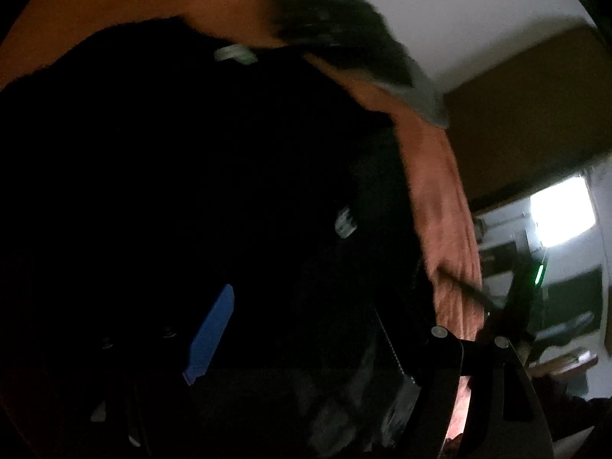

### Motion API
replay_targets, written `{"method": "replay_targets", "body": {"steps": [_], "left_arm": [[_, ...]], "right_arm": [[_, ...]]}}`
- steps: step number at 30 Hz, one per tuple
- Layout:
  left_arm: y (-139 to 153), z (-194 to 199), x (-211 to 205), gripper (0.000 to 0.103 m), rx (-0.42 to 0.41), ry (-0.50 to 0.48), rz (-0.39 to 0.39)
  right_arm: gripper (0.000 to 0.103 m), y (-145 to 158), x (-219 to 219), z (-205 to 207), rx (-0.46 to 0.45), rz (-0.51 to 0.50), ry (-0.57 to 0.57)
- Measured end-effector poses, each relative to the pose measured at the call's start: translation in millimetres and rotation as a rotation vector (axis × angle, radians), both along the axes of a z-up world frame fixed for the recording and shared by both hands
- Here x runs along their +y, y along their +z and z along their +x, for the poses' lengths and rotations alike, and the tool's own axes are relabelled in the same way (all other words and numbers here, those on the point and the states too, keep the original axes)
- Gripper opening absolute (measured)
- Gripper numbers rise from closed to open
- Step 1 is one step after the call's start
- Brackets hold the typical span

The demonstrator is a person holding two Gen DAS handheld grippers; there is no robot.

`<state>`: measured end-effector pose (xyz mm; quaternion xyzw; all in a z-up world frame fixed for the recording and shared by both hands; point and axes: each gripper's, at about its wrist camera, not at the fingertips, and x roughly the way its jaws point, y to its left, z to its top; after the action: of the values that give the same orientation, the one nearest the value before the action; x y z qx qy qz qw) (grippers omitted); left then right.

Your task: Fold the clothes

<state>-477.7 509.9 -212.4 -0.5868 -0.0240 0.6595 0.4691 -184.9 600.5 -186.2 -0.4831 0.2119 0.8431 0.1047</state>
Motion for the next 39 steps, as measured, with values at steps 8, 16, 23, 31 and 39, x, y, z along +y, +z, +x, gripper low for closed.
{"method": "replay_targets", "body": {"steps": [8,16,23,31,39], "left_arm": [[-16.1,-18.6,117.3,0.075,0.105,-0.01,-0.067],[-29.7,-4.7,135.6,0.06,0.389,0.012,-0.244],[-28.6,1.0,121.0,0.061,0.404,-0.009,-0.243],[-16.2,2.0,89.6,0.061,0.421,-0.002,-0.25],[-11.9,8.6,48.8,0.061,0.302,0.029,-0.229]], "right_arm": [[0.03,10.9,-25.1,0.4,0.056,0.298,0.184],[0.03,-19.8,27.6,11.3,-0.085,0.25,-0.007],[0.03,11.3,2.3,12.8,0.036,0.216,0.128],[0.03,-19.2,40.5,17.4,-0.075,0.167,0.019],[0.03,12.4,31.5,13.6,0.027,0.25,0.077]]}}
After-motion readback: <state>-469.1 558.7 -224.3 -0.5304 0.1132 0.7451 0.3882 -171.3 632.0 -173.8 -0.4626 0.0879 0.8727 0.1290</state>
